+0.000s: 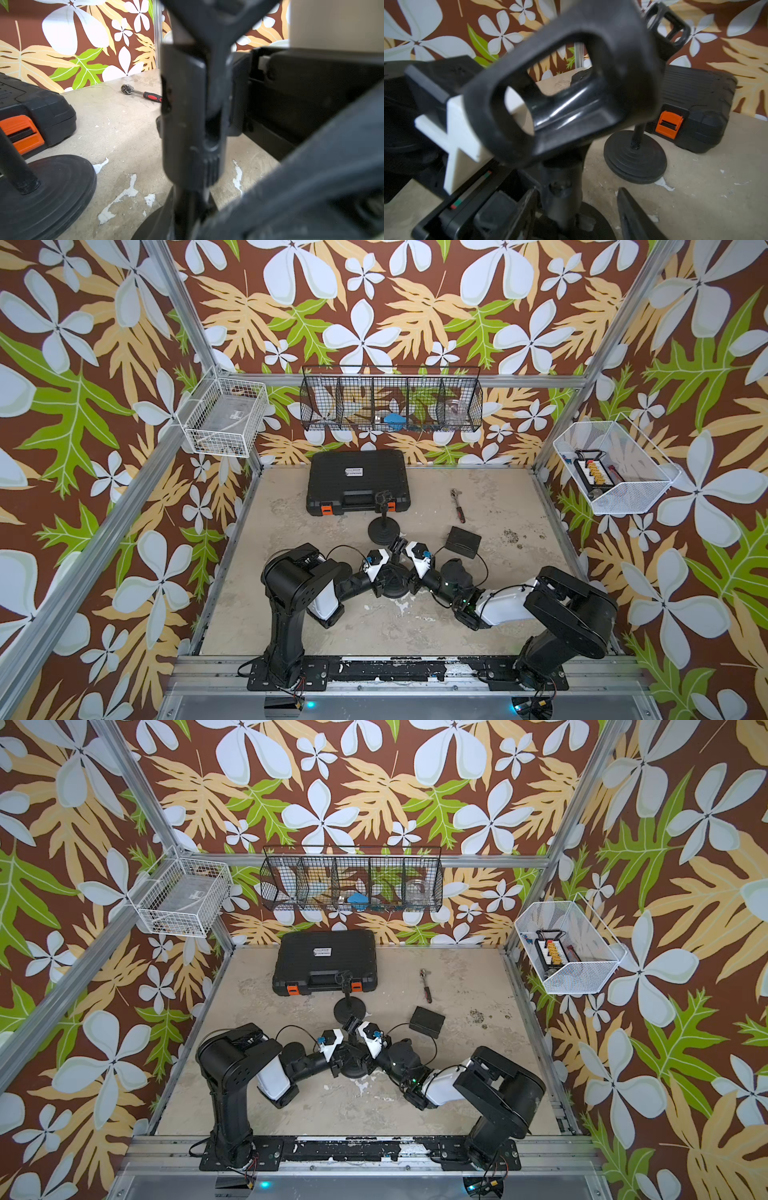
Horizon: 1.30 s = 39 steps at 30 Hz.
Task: Assemble a microphone stand
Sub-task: Screw the microphone stand pole into the microphone stand base.
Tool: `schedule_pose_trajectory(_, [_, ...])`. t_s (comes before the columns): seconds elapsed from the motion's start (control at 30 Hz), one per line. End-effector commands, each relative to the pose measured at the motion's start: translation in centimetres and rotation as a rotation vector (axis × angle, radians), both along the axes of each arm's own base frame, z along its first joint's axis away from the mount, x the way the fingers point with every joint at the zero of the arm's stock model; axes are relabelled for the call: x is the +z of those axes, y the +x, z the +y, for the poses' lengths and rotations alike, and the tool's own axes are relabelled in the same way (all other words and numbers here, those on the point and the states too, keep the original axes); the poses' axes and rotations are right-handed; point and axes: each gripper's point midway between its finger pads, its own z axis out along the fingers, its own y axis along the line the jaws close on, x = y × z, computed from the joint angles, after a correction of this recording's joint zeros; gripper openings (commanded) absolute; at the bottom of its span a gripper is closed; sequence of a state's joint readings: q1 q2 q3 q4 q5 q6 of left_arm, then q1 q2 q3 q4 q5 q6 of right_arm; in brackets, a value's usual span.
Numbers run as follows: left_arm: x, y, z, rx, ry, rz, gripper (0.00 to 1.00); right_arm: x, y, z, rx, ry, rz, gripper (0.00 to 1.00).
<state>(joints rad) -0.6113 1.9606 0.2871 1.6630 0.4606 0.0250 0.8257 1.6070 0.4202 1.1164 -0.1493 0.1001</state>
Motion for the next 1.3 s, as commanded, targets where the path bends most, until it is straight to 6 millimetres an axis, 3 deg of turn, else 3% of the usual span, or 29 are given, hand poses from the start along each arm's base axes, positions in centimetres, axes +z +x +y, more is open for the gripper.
schedule_pose_trajectory(0.0, [3.9, -0.1, 0.2, 0.01, -0.106, -0.146, 0.07, -0.4, -3.1, 0.7, 0.283, -0.005, 0.042, 0.62])
schedule_pose_trajectory(0.1, [4.0, -0.1, 0.2, 0.004, -0.107, -0.148, 0.07, 0.2, -3.9, 0.1, 0.435, 0.025, 0.056, 0.61])
schedule_pose_trajectory(0.33, [3.7, -0.3, 0.2, -0.004, -0.098, -0.149, 0.05, 0.0, -2.3, -1.4, 0.5, 0.03, 0.067, 0.55])
schedule_pose_trajectory(0.6, [3.3, -0.5, 0.0, -0.024, -0.091, -0.141, 0.04, 0.3, -1.1, -0.7, 0.548, 0.005, 0.0, 0.57])
schedule_pose_trajectory(1.03, [3.2, -0.7, -0.2, -0.037, -0.091, -0.138, 0.04, 2.1, -0.9, 0.6, 0.655, 0.027, -0.035, 0.47])
schedule_pose_trajectory(1.27, [3.3, -0.7, -0.2, -0.039, -0.095, -0.139, 0.04, 2.8, -1.0, 0.9, 0.692, 0.036, -0.044, 0.3])
